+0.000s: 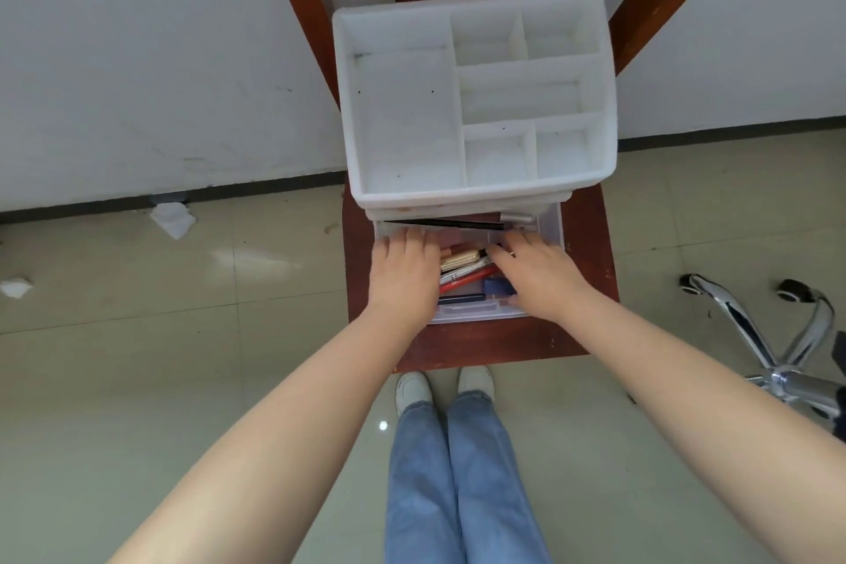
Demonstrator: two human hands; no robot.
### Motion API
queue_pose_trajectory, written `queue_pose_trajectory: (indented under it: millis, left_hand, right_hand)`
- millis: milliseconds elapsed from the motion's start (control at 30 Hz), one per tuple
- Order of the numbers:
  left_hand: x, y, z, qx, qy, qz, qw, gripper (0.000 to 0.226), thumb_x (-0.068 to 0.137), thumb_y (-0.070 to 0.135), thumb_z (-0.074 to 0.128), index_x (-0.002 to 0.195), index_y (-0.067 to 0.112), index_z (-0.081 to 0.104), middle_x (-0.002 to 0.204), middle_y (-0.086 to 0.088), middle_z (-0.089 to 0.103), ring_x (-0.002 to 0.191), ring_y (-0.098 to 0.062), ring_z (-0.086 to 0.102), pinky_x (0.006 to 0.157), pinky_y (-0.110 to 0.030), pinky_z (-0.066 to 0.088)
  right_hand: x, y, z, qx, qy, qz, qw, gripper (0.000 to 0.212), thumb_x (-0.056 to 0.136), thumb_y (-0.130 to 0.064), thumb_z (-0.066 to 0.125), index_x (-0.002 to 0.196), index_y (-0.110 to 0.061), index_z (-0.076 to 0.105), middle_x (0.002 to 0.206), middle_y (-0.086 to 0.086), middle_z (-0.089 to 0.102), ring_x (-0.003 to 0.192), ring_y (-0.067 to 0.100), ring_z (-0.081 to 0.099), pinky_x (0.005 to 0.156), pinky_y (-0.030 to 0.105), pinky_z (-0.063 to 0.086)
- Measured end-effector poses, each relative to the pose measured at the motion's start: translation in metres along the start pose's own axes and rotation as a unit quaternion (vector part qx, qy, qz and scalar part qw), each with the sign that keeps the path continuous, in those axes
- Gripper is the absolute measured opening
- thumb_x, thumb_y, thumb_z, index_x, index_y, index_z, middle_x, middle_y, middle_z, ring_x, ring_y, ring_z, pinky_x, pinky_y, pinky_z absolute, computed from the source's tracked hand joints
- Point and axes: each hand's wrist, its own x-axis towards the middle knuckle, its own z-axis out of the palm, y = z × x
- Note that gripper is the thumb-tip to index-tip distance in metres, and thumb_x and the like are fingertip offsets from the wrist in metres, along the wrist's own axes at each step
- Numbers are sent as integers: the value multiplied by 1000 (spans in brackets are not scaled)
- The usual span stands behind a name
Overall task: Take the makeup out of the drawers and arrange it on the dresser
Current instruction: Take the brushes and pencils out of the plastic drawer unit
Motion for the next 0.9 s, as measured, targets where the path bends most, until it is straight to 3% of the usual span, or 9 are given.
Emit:
queue_pose_trajectory:
  millis: [233,367,500,600,633,700,767,833,900]
  left_hand:
    - [26,1,7,52,-56,19,997,59,86,7,54,139,4,27,137,-14,38,126,-30,36,101,-36,34]
    - [28,1,7,56,-79,15,995,60,88,9,52,140,0,24,137,-17,37,126,-33,36,101,-38,35]
    - [33,-1,7,79,-61,16,995,61,77,22,68,128,-1,44,122,-19,52,111,-33,51,88,-35,45]
    - [33,-4,7,45,-90,11,995,55,84,23,59,130,2,39,126,-18,46,114,-33,47,88,-35,43]
    - [32,-4,8,40,-107,18,993,52,87,21,54,133,4,34,130,-17,41,118,-33,44,90,-35,42]
    - [29,-2,8,47,-123,27,991,51,86,19,57,130,3,36,128,-18,44,116,-32,46,90,-35,43]
    - [28,2,5,61,-113,24,991,55,64,23,77,109,0,55,103,-19,61,92,-32,61,75,-32,50]
    - [29,5,2,68,-90,20,993,53,51,22,84,93,2,61,83,-16,66,75,-30,65,65,-29,51]
    - [28,8,5,49,-124,28,991,41,79,11,64,114,1,47,108,-17,61,98,-33,59,81,-34,47]
  right_hand:
    - [15,3,6,-5,33,-27,999,51,85,-7,50,134,-9,37,136,13,42,127,31,37,105,40,32]
    - [19,8,11,-45,96,-84,991,49,37,-8,83,85,-11,69,82,7,69,76,24,67,67,31,55]
    - [23,5,8,-66,44,-88,993,35,56,-10,78,90,-7,67,92,12,66,86,28,65,69,31,53]
    - [28,4,11,-65,41,-78,994,40,27,-18,89,60,-13,66,63,4,62,55,20,62,43,21,46]
    - [29,4,9,-58,49,-78,994,42,26,-19,90,60,-13,66,63,5,63,56,21,62,42,21,46]
    - [30,2,2,-77,14,-78,994,38,49,-21,86,80,-11,68,82,9,66,76,24,65,57,27,52]
    - [27,2,-1,-100,5,-68,993,34,62,-23,79,90,-9,66,90,11,66,85,25,64,66,29,53]
    - [25,4,2,-98,41,-86,991,41,33,-29,89,63,-12,67,60,4,65,58,21,64,48,21,49]
    - [27,6,7,-81,50,-89,992,44,18,-28,89,52,-14,64,49,2,60,45,20,59,42,18,45]
